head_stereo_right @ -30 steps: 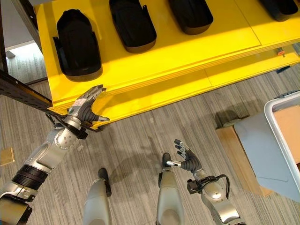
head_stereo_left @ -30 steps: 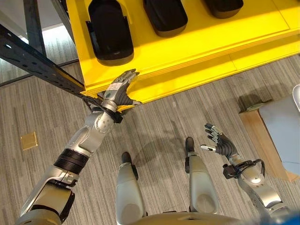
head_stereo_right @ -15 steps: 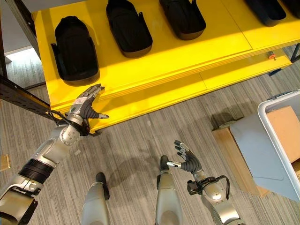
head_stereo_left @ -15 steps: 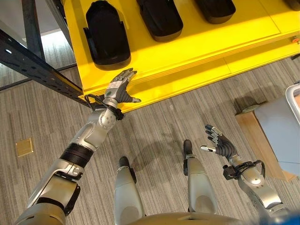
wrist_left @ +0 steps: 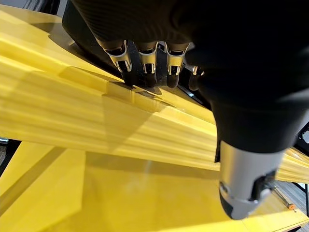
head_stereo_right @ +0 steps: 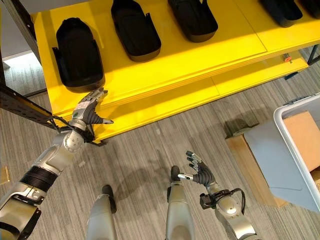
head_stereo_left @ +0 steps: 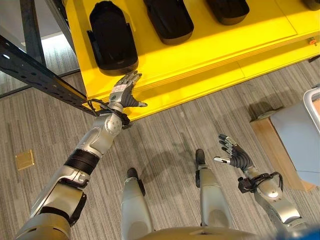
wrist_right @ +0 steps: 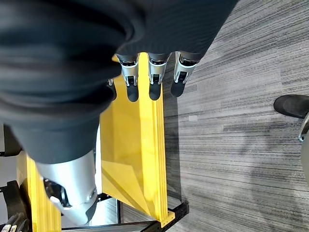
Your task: Move parts from the plastic box to the shelf.
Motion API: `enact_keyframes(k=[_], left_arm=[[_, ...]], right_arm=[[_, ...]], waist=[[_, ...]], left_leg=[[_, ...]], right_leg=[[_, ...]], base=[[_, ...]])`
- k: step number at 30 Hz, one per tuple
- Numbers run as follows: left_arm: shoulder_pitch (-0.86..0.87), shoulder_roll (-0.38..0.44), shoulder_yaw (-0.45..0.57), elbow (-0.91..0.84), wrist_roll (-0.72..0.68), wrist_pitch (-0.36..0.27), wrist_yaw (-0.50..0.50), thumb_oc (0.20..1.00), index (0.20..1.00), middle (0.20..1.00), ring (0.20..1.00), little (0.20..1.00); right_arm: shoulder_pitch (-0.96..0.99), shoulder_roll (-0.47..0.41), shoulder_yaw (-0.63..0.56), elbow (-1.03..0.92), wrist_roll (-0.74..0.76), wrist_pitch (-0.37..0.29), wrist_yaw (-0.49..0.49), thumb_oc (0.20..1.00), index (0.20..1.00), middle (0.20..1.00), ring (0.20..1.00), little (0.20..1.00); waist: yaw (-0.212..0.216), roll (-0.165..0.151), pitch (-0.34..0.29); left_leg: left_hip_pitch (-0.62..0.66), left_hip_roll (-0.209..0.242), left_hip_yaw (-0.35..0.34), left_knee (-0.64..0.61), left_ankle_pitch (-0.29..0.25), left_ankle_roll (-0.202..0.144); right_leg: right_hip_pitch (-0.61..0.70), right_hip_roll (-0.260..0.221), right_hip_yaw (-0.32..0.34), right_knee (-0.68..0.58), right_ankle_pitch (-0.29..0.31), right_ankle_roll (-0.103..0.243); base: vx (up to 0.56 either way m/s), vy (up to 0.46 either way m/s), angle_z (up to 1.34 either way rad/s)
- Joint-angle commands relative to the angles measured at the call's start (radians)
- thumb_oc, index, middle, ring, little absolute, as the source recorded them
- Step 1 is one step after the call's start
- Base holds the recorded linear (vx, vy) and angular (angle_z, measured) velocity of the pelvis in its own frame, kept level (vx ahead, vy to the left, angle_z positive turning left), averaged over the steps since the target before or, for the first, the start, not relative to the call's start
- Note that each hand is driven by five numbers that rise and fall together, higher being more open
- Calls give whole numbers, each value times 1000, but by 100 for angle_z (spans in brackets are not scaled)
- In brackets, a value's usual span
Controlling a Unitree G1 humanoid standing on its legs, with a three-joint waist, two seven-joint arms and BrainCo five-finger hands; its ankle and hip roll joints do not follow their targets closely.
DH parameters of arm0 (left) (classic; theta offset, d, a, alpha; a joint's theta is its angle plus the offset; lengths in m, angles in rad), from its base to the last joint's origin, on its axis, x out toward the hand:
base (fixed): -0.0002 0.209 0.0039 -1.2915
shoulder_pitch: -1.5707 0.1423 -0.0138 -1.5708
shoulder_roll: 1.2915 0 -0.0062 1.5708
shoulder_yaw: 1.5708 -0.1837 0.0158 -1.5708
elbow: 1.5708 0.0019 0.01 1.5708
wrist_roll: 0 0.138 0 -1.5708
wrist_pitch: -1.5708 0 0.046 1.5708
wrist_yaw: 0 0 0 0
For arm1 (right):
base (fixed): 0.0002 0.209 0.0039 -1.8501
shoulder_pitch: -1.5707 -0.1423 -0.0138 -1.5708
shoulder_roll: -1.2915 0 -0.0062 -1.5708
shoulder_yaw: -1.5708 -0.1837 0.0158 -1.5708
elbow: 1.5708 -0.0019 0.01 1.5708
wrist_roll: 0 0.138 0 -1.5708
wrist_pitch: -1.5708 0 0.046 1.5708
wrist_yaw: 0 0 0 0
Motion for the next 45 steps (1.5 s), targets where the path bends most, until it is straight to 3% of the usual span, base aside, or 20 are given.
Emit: enact_keyframes(k=[1,45], left_arm=[[-14,23,22,32,-7,-6,27,1000,1000,1000,1000,1000],[-266,61,-97,266,-21,6,59,1000,1000,1000,1000,1000]], right_arm=[[15,-8,-19,-29,9,-27,7,1000,1000,1000,1000,1000],[52,-42,-14,-16,26,-49,34,1000,1000,1000,1000,1000]], waist=[[4,5,-14],[-21,0,-25]], left_leg=[[3,-24,-25,-69,130,30],[-31,-14,-23,-34,127,26]], right_leg=[[-13,-13,-17,196,-61,-20],[-48,-6,-12,223,-63,-19]], base=[[0,0,0],[0,0,0]])
